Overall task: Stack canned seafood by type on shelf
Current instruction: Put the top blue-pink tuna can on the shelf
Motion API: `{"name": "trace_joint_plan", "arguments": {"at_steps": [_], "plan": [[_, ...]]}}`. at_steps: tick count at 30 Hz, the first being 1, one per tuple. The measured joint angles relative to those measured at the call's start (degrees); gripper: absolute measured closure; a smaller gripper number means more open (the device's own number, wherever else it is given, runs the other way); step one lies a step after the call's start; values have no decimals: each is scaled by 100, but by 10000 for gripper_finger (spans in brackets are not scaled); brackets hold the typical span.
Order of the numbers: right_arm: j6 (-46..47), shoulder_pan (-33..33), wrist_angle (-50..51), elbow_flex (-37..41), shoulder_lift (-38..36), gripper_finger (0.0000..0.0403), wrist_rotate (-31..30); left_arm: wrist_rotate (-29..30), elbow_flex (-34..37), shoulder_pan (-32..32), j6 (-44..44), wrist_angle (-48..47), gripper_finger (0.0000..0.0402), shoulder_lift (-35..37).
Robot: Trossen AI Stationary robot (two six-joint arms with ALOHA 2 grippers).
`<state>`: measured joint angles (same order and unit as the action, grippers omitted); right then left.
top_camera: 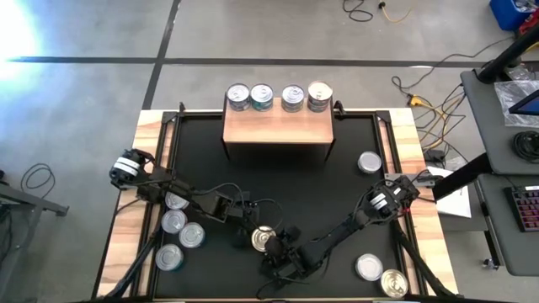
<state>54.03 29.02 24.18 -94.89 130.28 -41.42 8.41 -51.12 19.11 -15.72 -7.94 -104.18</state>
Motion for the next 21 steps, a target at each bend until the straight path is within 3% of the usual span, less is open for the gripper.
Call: {"name": "trace_joint_plan", "arguments": {"at_steps": [5, 17, 21], "plan": [[471, 0, 49, 8, 0, 39, 32, 23, 14, 0, -44, 78, 39, -2], [146, -8, 44, 19, 13, 39, -67, 49, 26, 22, -95, 167, 39, -7], [240, -179, 178, 19, -5, 39, 564, 76, 32, 50, -152, 197, 41, -7]]}}
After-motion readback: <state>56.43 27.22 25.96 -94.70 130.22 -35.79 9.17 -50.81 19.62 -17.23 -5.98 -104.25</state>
